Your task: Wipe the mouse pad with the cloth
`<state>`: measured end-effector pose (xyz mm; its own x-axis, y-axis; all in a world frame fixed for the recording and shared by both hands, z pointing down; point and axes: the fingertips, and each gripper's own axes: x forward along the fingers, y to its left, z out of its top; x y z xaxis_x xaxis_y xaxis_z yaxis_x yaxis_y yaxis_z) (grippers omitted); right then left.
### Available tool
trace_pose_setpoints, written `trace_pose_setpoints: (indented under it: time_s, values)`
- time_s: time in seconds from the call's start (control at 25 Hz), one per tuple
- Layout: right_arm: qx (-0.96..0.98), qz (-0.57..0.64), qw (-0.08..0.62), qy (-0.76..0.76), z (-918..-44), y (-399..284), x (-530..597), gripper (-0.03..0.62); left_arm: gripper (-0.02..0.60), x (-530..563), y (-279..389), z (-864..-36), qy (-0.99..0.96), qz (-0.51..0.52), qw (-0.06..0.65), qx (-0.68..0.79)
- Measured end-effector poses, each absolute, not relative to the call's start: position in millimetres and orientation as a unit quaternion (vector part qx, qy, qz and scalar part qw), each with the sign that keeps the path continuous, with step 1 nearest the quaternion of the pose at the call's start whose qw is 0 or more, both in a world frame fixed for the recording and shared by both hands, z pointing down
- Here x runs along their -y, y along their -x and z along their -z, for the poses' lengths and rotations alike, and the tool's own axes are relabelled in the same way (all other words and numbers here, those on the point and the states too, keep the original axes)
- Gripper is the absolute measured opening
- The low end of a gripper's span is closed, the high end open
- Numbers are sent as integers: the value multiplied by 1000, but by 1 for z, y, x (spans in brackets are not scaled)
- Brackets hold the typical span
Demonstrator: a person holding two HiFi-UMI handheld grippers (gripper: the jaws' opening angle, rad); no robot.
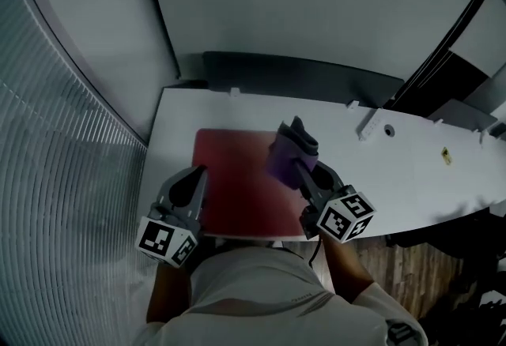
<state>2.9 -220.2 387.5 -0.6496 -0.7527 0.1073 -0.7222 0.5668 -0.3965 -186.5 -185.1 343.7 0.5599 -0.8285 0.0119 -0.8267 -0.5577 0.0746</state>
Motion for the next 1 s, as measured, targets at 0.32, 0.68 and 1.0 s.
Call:
trace_pose_setpoints:
  time_s: [0.32,0.68,1.0]
  values:
    - [-899,182,20,399,-388,35,222,48,3,183,217,-350,-875,14,31,483]
    - [-896,180,14,406,-382,28,216,48,3,184,208,-342,-882,16,33,470]
    - [-894,175,3,413,-379,9,206,48,3,177,189,-338,-887,10,27,461]
